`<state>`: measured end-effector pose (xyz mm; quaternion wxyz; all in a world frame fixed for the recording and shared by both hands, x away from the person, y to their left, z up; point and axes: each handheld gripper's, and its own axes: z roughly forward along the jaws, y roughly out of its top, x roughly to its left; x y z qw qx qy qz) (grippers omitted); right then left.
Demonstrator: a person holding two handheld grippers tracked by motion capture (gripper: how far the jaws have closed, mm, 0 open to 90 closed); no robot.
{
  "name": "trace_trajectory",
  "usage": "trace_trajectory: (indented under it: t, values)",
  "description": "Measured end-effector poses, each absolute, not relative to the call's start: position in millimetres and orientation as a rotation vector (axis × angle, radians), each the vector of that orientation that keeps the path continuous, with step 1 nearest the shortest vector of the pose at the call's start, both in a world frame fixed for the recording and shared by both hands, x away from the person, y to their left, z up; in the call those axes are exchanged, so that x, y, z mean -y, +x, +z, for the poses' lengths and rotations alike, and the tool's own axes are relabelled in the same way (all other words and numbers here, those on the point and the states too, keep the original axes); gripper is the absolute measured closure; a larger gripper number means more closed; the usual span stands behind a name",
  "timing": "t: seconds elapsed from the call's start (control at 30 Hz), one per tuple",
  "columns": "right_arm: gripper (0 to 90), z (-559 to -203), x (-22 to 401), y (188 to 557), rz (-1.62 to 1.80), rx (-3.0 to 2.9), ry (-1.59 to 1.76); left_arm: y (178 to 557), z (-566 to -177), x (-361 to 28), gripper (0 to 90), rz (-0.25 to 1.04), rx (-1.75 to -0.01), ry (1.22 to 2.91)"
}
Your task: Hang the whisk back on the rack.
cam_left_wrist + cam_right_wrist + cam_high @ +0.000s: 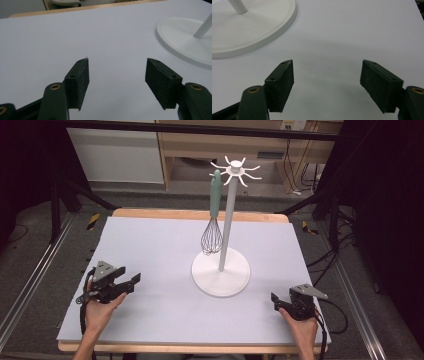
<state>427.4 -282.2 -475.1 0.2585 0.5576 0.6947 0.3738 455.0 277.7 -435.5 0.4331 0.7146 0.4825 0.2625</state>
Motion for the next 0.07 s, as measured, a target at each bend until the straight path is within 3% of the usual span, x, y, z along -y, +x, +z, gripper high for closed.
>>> trace_trajectory:
  t: [0.07]
  values:
    - [29.6, -475.4, 283.3, 426.9, 1.02, -1.887, 1.509, 453.2, -438.2, -281.7, 35.2, 0.669, -1.218, 1.781]
